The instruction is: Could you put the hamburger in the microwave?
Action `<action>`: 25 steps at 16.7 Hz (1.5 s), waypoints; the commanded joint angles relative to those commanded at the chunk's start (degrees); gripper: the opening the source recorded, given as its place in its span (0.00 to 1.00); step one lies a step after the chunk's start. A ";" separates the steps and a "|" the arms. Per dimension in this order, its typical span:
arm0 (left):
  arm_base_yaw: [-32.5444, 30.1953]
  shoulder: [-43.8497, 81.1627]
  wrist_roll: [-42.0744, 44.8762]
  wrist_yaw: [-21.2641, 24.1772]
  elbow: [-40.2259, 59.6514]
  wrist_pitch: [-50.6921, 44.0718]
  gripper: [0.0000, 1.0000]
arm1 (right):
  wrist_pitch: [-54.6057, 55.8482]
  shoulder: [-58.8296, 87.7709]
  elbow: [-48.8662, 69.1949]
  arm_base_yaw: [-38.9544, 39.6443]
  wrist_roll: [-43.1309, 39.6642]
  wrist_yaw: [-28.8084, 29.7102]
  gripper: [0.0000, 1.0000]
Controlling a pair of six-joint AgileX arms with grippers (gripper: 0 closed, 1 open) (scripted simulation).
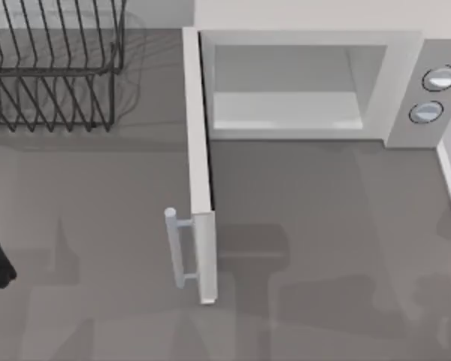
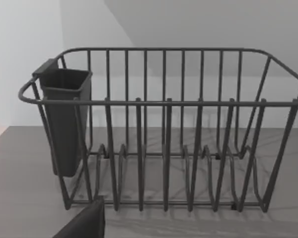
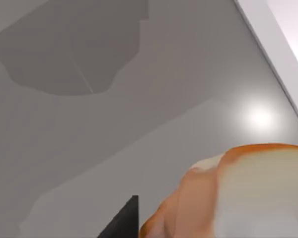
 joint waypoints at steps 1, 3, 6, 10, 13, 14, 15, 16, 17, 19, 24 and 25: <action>0.00 0.00 0.00 0.00 0.00 0.00 1.00 | 3.00 2.18 1.63 2.29 2.43 0.83 0.00; 0.00 0.00 0.00 0.00 0.00 0.00 1.00 | 10.66 7.91 5.02 7.61 8.59 2.85 0.00; 0.00 0.00 0.00 0.00 0.00 0.00 1.00 | 25.39 19.12 9.30 16.45 20.37 6.50 0.00; 0.00 0.00 0.00 0.00 0.00 0.00 1.00 | 48.16 34.03 14.04 27.16 38.42 12.28 0.00; 0.00 0.00 0.00 0.00 0.00 0.00 1.00 | 64.94 42.79 17.87 33.35 52.08 17.57 0.00; 0.00 0.00 0.00 0.00 0.00 0.00 1.00 | 69.96 45.27 19.03 34.98 56.37 19.47 0.00; 0.00 0.00 0.00 0.00 0.00 0.00 1.00 | 74.54 47.51 20.02 36.37 60.41 21.37 0.00; 0.00 0.00 0.00 0.00 0.00 0.00 1.00 | 78.67 49.50 20.84 37.51 64.12 23.20 0.00; 0.00 0.00 0.00 0.00 0.00 0.00 1.00 | 82.35 51.26 21.50 38.43 67.43 24.95 0.00; 0.00 0.00 0.00 0.00 0.00 0.00 1.00 | 88.13 54.03 22.58 39.69 72.65 28.01 0.00; 0.00 0.00 0.00 0.00 0.00 0.00 1.00 | 92.59 56.33 23.71 40.45 76.69 30.85 0.00; 0.00 0.00 0.00 0.00 0.00 0.00 1.00 | 92.59 56.33 23.71 40.45 76.69 30.85 0.00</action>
